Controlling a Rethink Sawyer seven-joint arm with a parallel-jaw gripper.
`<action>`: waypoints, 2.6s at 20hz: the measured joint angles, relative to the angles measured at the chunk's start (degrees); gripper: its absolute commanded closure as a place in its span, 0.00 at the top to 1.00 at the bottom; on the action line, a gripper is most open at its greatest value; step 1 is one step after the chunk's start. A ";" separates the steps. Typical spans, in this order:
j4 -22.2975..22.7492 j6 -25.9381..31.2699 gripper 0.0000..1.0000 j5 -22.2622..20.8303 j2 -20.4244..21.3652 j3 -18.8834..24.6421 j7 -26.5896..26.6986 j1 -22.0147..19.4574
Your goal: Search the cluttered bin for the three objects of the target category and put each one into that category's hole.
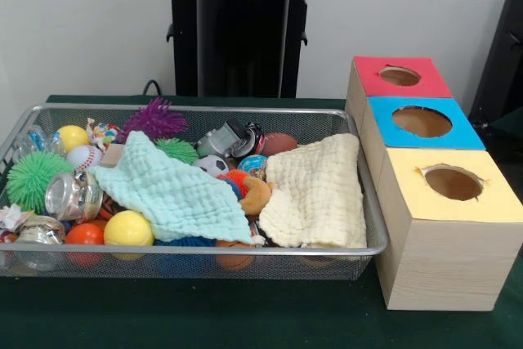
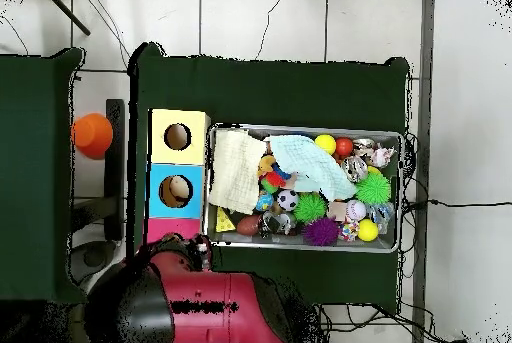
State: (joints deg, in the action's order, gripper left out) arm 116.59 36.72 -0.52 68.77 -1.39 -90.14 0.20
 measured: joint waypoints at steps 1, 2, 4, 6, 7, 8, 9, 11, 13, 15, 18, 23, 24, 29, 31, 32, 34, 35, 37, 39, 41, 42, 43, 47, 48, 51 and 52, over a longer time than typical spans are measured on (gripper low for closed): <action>-0.98 0.78 1.00 0.00 -0.05 -0.03 0.00 0.00; -2.34 1.94 1.00 -0.02 -0.19 -0.04 0.00 -0.01; -3.85 3.16 1.00 -0.06 -0.44 -0.04 0.00 0.01; -5.75 4.63 1.00 -0.12 -0.90 -0.05 0.00 0.00; -6.60 5.19 1.00 -0.14 -1.15 -0.05 0.00 0.00; -7.71 5.84 1.00 -0.15 -1.50 -0.05 0.00 0.00; -8.14 6.03 1.00 -0.15 -1.65 -0.05 0.00 -0.01; -9.36 6.27 1.00 -0.15 -2.11 -0.05 0.00 0.00; -10.29 6.27 1.00 -0.15 -2.65 -0.06 0.00 0.00; -11.03 6.27 1.00 -0.15 -3.14 -0.06 0.00 -0.02; -12.01 6.27 1.00 -0.15 -3.88 -0.07 0.00 -0.09; -12.77 6.28 1.00 -0.15 -4.80 -0.07 0.00 -0.19; -12.93 6.28 1.00 -0.15 -5.03 -0.07 0.00 -0.23; -14.76 6.28 1.00 -0.15 -6.70 -0.07 0.00 -0.99; -15.61 6.27 1.00 -0.14 -7.32 -0.05 0.00 -1.34; -16.24 6.27 1.00 -0.14 -7.80 -0.06 0.00 -1.61; -17.20 6.28 1.00 -0.15 -8.57 -0.04 0.00 -2.07; -17.73 6.28 1.00 -0.15 -8.99 -0.04 0.00 -2.36; -18.78 6.28 1.00 -0.15 -9.82 -0.03 0.00 -2.99; -19.66 6.27 1.00 -0.14 -10.56 -0.02 0.00 -3.76; -20.29 6.27 1.00 -0.15 -11.22 0.02 0.00 -4.77; -20.63 6.28 1.00 -0.15 -11.59 0.04 0.00 -5.52; -20.76 6.27 1.00 -0.14 -11.72 0.04 0.00 -5.86; -21.23 6.28 1.00 -0.02 -12.51 0.05 0.00 -8.30; -21.32 6.27 1.00 0.04 -12.67 0.09 0.00 -8.95; -21.66 6.28 1.00 0.16 -13.08 0.36 0.00 -11.06; -21.81 6.27 1.00 0.25 -13.26 0.48 0.00 -11.93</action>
State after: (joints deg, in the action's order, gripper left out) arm 94.79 42.98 -0.27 55.52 -0.91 -90.14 -11.74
